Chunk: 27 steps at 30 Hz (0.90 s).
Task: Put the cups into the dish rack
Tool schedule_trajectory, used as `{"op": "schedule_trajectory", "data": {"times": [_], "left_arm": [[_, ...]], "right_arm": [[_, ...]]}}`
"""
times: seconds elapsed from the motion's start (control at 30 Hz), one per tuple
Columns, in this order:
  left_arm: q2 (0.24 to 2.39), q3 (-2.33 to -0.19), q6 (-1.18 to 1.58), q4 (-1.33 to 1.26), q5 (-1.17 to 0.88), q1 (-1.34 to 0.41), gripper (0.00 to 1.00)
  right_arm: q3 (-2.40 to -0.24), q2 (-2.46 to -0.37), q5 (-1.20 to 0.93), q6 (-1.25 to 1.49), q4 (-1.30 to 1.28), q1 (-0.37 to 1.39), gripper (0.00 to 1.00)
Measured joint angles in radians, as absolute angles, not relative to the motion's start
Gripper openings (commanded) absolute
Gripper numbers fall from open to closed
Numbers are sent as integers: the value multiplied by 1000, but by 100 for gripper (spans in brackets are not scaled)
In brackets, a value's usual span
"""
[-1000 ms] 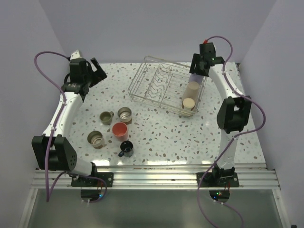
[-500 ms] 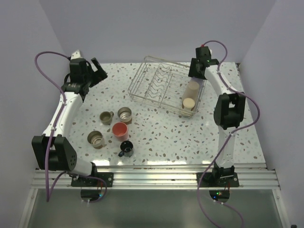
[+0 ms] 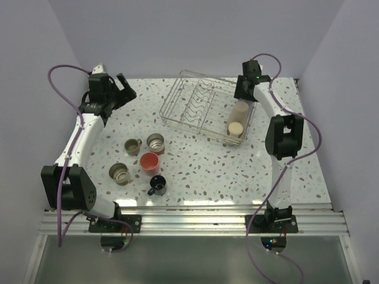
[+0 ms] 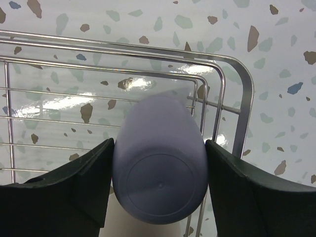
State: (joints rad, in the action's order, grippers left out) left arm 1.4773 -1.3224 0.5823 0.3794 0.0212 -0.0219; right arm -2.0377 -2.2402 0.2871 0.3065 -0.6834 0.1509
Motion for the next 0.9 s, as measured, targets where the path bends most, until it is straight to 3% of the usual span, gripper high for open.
{"op": "schedule_trajectory", "data": {"times": [0.03, 0.07, 0.17, 0.23, 0.27, 0.3, 0.6, 0.9], "left_arm": [[1477, -1321, 582, 379, 20, -22, 99], [1477, -1321, 582, 379, 19, -22, 99], [1477, -1317, 582, 377, 15, -22, 99], [1477, -1316, 582, 379, 13, -22, 99], [1477, -1315, 582, 380, 12, -22, 99], [1477, -1315, 582, 381, 12, -22, 99], [1475, -1306, 576, 383, -3, -22, 97], [1478, -1275, 485, 419, -48, -83, 82]], "right_arm": [[-2038, -2240, 287, 307, -683, 151, 45], [-2037, -2240, 286, 307, -684, 151, 55], [-2038, -2240, 287, 310, -684, 150, 78], [-2038, -2240, 286, 313, -685, 150, 84], [-2038, -2240, 287, 314, -686, 150, 95], [-2038, -2240, 284, 318, -684, 151, 98], [-2072, -2234, 280, 317, -716, 152, 99], [-2138, -2070, 241, 356, -748, 149, 98]]}}
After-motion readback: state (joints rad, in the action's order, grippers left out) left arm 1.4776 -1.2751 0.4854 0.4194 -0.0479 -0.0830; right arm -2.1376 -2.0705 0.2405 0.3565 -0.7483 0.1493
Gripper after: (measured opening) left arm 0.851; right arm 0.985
